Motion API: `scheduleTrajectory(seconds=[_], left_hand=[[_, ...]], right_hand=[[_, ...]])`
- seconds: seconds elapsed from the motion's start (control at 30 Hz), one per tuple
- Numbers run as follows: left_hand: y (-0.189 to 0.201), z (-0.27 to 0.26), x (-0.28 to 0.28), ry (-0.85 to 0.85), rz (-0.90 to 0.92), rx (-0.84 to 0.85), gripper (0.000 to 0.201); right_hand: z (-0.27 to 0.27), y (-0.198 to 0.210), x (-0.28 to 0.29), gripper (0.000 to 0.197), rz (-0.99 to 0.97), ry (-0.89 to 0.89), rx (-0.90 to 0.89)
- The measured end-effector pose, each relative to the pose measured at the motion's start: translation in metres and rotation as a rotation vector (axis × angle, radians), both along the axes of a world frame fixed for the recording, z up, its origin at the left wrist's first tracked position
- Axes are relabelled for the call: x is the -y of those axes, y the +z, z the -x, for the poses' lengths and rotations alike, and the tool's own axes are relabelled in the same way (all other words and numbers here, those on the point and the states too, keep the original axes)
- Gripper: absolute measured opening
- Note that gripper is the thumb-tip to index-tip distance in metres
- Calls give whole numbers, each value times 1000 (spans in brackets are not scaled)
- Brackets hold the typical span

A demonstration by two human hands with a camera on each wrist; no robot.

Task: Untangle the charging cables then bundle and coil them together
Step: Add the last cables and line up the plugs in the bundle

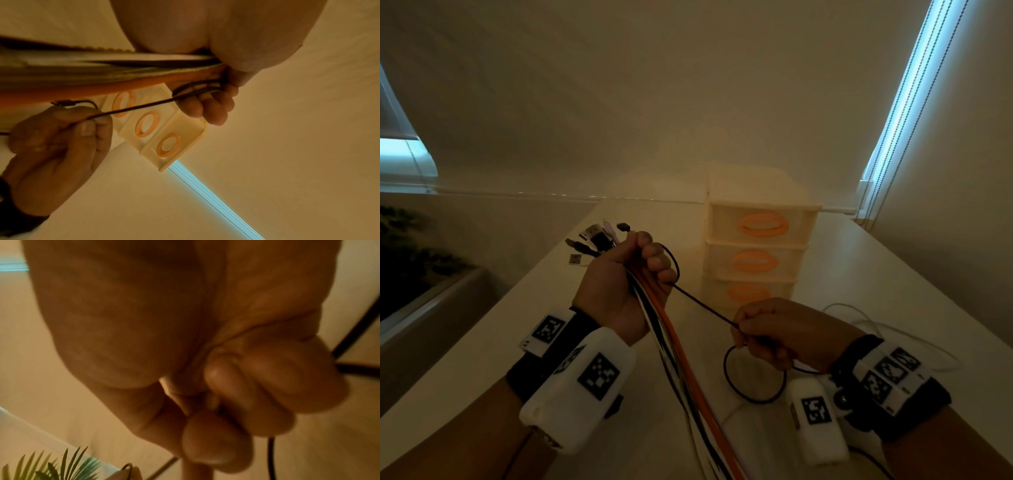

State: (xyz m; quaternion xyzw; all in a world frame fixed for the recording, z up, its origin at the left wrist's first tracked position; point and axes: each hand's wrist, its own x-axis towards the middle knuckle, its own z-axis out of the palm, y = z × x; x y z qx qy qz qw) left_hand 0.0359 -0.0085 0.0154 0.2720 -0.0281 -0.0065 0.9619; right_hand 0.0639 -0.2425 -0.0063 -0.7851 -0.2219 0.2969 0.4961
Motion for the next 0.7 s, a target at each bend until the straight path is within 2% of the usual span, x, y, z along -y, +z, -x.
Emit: scheduleTrajectory(seconds=[0.1, 0.17, 0.2, 0.27, 0.33, 0.4, 0.47, 0.57, 0.63, 0.7], left_hand=[[4, 3, -5, -75, -2, 42, 29], [9, 9, -7, -217, -118, 89, 24], [10, 12, -6, -293, -248, 89, 21], [5, 20, 4, -441, -543, 56, 24], [-2, 23, 17, -547, -625, -6, 31], [-5, 21, 24, -485, -474, -66, 29], [-5, 15, 23, -289, -313, -96, 28], [-4, 8, 15, -85, -124, -96, 36], [-5, 4, 10, -37, -76, -99, 36], [-8, 2, 8, -45, -103, -95, 34]], right_hand=[[-4, 0, 2, 30, 133, -94, -6], [-7, 6, 2, 35, 241, -256, 220], [-7, 8, 1, 37, 249, -355, 373], [-5, 13, -5, 35, 90, -525, 591], [5, 17, -16, 26, -172, -590, 638], [14, 18, -28, 16, -286, -534, 679], [23, 14, -34, 12, -271, -319, 689], [26, 4, -33, 19, -85, -49, 581], [18, -3, -26, 21, 90, -30, 566], [10, -6, -20, 25, 162, -123, 572]])
